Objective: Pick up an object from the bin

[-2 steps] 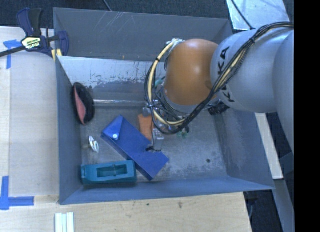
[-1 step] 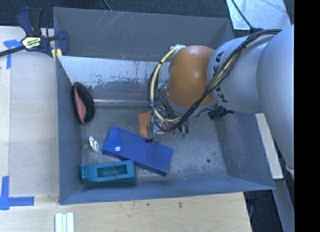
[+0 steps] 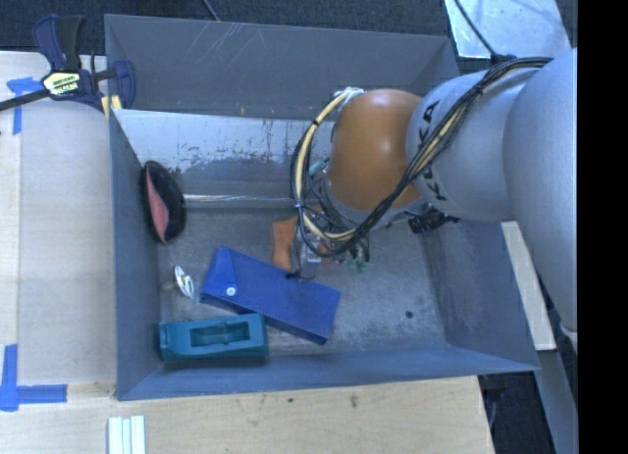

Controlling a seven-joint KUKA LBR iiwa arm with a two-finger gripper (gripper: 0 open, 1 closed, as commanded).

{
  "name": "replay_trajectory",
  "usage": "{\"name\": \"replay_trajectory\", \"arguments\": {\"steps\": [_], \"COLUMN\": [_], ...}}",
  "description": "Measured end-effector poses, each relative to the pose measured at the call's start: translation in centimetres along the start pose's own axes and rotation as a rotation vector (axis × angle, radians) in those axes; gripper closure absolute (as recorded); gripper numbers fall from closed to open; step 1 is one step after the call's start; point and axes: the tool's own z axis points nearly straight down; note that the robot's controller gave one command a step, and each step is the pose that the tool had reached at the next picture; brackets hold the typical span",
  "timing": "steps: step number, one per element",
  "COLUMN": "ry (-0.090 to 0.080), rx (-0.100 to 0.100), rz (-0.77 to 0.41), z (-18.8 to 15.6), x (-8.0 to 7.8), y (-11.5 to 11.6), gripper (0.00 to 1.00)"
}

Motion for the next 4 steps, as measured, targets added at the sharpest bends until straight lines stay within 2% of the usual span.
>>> {"name": "replay_trajectory", "arguments": {"steps": [1, 2, 3, 4], "ry": [-0.002, 0.000, -0.011, -0.006], "rx": [0.000, 0.001, -0.002, 0.000], "rz": [-0.009, 0.032, 0.046, -0.111], "z": [-3.5, -9.7, -13.3, -10.7], "x": [-1.9, -1.8, -1.6, -1.6], "y": [-2.6, -2.5, -2.5, -1.8], "gripper": [1.00, 1.00, 1.00, 1.00]}}
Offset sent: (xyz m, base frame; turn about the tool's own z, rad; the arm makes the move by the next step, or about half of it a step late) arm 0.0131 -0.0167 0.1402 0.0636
